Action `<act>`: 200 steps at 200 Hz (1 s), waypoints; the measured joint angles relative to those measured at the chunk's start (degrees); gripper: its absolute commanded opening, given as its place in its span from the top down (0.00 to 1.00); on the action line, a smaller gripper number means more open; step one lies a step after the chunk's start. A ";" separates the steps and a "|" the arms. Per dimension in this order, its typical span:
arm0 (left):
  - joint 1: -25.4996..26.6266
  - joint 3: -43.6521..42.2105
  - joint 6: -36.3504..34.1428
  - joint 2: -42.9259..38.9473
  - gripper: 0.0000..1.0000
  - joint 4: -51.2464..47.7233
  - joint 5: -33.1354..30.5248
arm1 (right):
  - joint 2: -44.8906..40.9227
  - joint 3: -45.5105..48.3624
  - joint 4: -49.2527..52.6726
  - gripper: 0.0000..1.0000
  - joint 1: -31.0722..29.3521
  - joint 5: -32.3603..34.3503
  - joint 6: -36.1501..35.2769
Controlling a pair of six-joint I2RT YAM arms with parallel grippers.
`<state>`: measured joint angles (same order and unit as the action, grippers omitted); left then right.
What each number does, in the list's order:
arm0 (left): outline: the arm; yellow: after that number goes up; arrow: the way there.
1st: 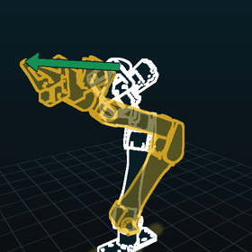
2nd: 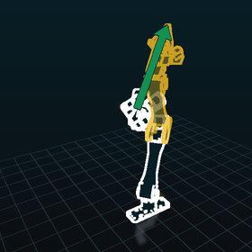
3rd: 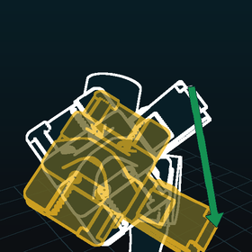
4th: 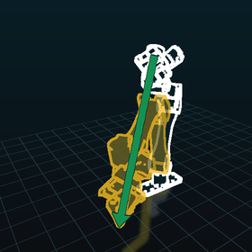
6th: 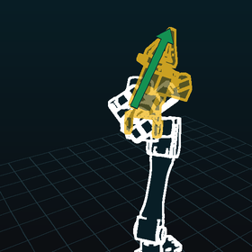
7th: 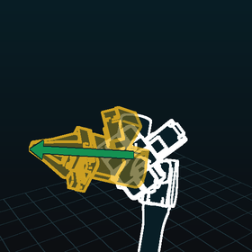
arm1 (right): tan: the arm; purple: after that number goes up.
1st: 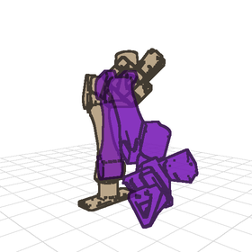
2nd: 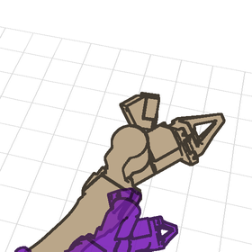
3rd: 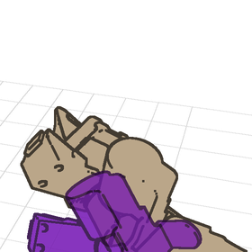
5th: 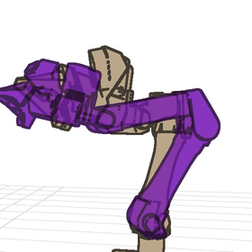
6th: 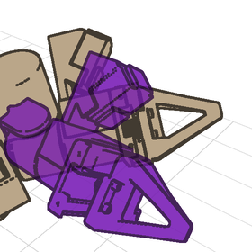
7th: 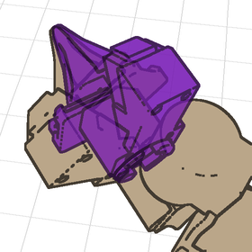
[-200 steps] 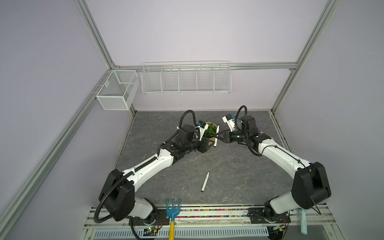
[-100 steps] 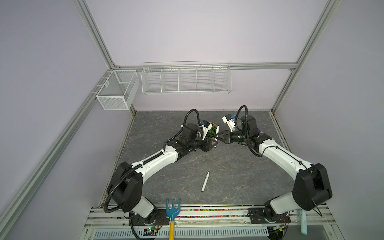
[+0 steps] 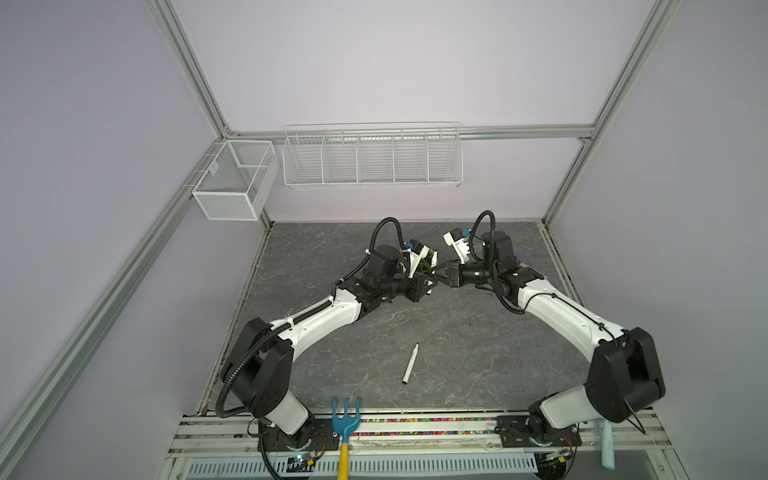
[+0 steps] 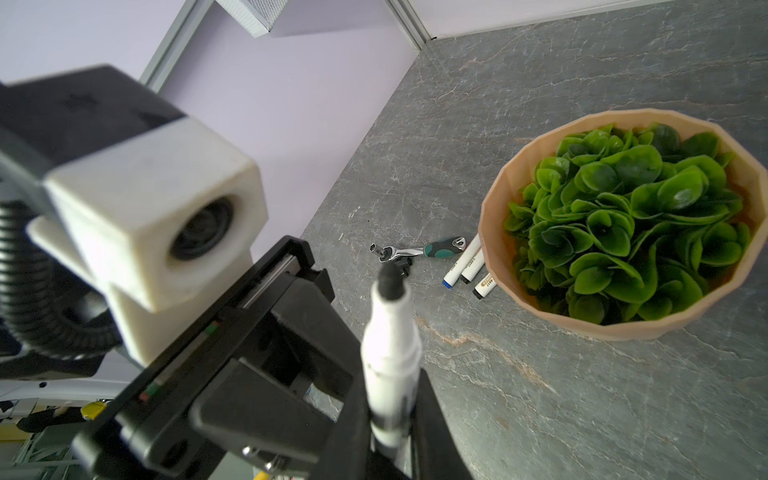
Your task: Insert the pens into the pen caps
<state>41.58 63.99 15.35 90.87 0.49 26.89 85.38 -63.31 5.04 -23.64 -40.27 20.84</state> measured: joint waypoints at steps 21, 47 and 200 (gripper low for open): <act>-0.04 0.00 0.26 0.07 1.00 0.55 0.00 | -0.15 0.00 -0.20 0.88 0.02 0.31 -0.07; 0.37 -0.63 0.94 -0.20 1.00 1.20 -3.54 | -0.20 -0.02 0.17 0.65 -0.15 1.42 -0.55; -17.22 -16.96 20.98 -26.43 1.00 -18.60 -49.18 | 35.30 -34.05 28.41 0.35 -26.03 18.62 -21.64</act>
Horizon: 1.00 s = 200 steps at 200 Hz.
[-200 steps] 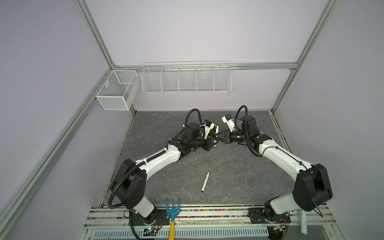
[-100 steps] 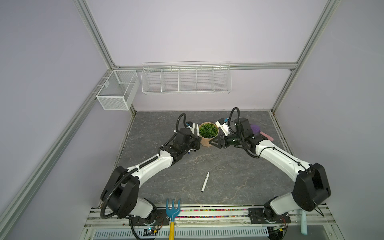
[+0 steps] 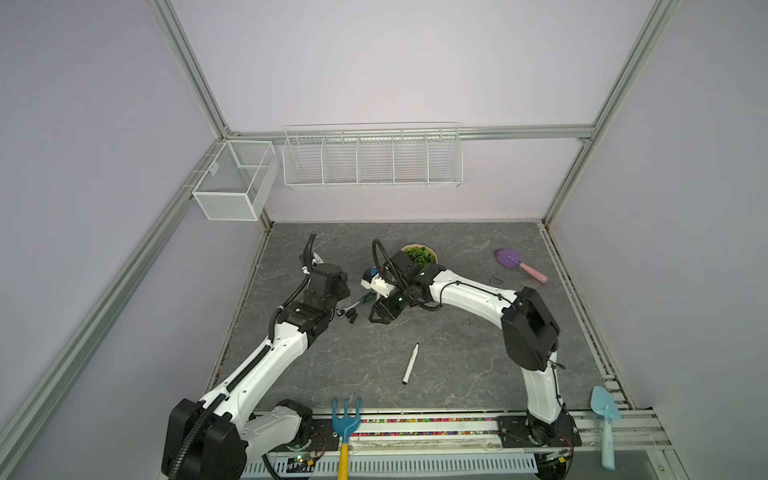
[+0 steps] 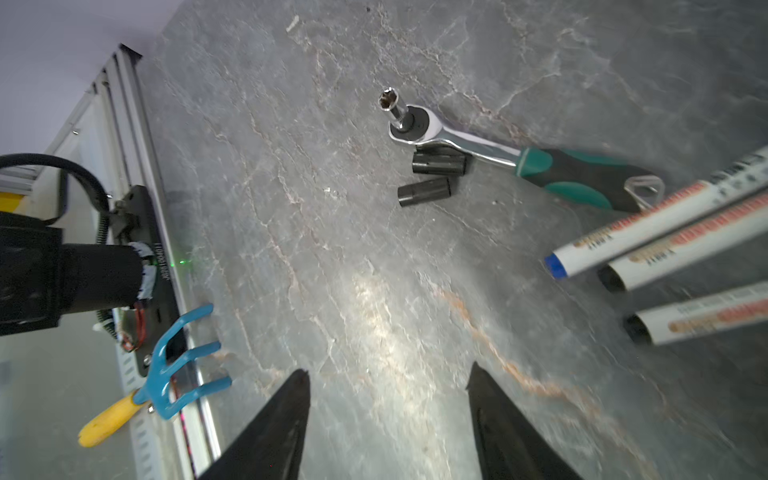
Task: Insert the pens into the pen caps
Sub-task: 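Move the right gripper over the black caps beside the green-handled ratchet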
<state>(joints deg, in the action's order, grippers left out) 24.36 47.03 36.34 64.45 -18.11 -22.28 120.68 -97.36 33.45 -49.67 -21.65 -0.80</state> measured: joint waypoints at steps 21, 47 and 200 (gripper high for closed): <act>-2.19 0.00 -0.74 -1.20 1.00 -1.36 0.24 | 7.23 -7.74 4.20 0.35 -2.05 1.53 -0.59; -4.24 0.00 -1.55 -2.93 1.00 -2.36 1.44 | 14.88 -16.09 9.11 0.34 -3.37 3.26 -0.44; -4.96 -5.16 -1.44 -15.91 1.00 -4.92 3.48 | 28.52 -40.70 24.15 0.28 -6.88 16.26 1.73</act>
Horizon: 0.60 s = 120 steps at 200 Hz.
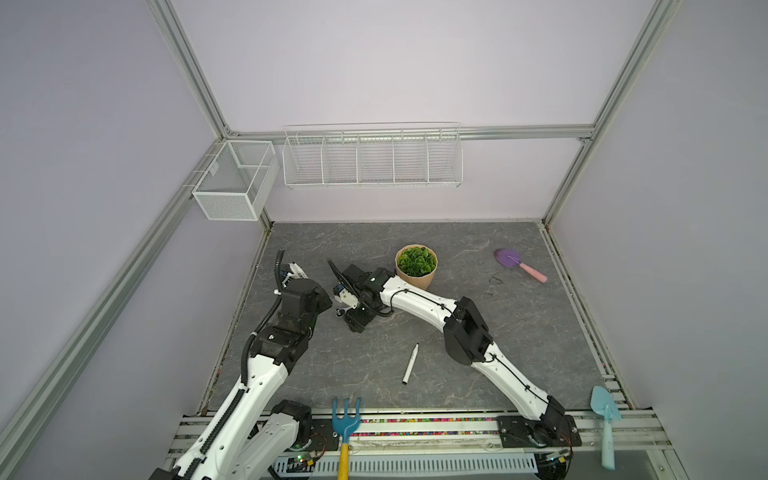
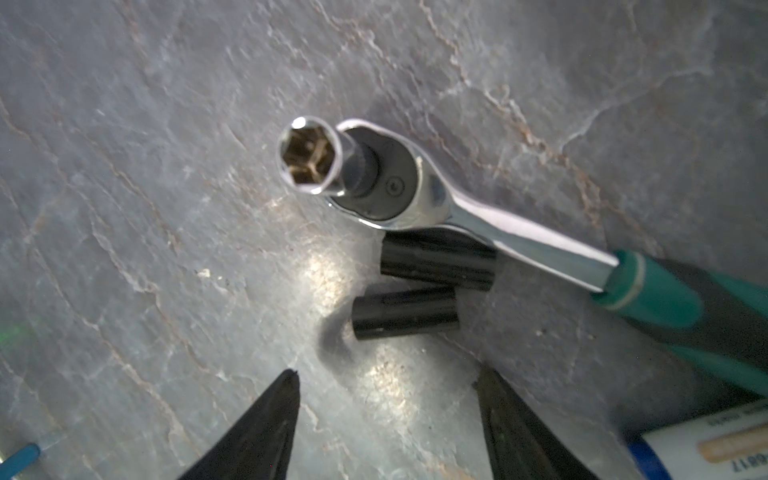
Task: Insert the pens into the pen caps
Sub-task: 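Move the right gripper over the black caps beside the green-handled ratchet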
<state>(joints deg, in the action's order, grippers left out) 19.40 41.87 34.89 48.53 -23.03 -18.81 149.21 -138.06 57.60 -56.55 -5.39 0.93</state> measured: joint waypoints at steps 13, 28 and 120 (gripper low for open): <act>0.00 -0.07 0.00 -1.22 1.00 -0.48 0.00 | 0.35 -0.46 0.07 0.27 -0.28 1.14 0.39; 0.00 -0.15 0.00 -2.56 1.00 -1.29 0.02 | 1.16 -1.73 0.00 0.27 -0.59 2.19 0.83; 0.00 -0.61 -0.24 -4.33 1.00 -5.07 0.85 | 3.91 -4.83 -4.46 0.33 -0.96 11.67 2.93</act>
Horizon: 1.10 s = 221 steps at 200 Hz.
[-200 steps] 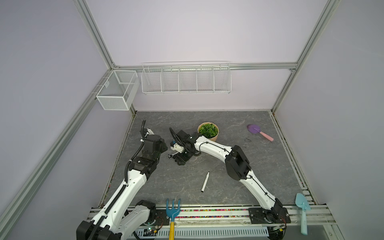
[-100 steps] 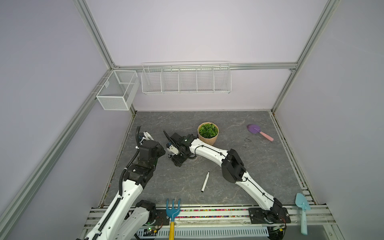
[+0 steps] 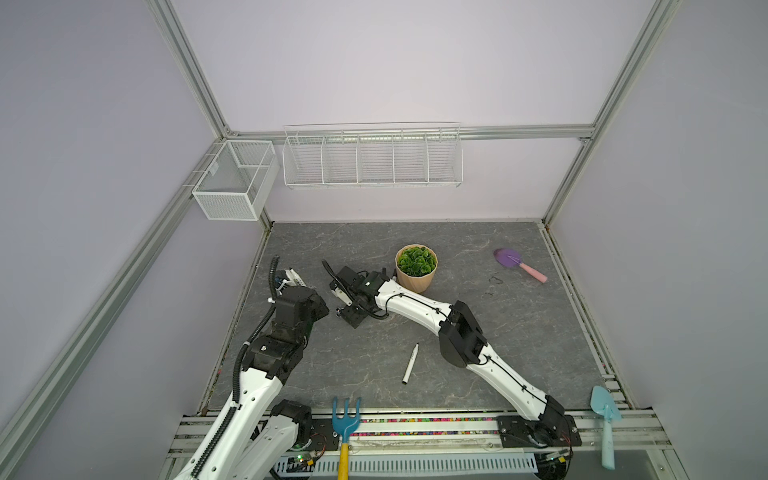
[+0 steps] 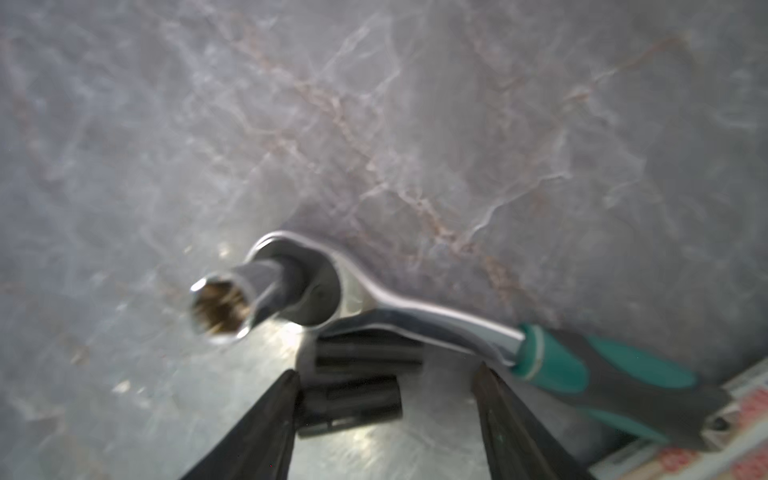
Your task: Insert the pens into the pen caps
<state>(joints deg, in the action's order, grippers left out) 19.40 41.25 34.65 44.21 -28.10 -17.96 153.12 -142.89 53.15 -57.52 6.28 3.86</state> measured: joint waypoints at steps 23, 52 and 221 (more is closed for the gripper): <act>0.00 0.00 -0.31 0.31 1.00 -0.33 0.24 | 0.07 -0.07 -0.44 0.34 0.09 1.57 0.90; 0.00 0.00 -0.44 0.44 1.00 -0.31 0.52 | -1.31 2.89 -2.29 0.34 0.15 2.36 1.60; 0.00 -1.31 -0.37 2.21 1.00 2.16 2.97 | -16.46 30.18 -13.88 0.35 4.83 -0.76 5.60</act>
<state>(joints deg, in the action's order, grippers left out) 19.40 39.94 34.28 46.41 -25.93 -14.98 136.66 -112.71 39.27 -52.69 5.52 9.45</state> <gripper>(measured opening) 0.105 0.655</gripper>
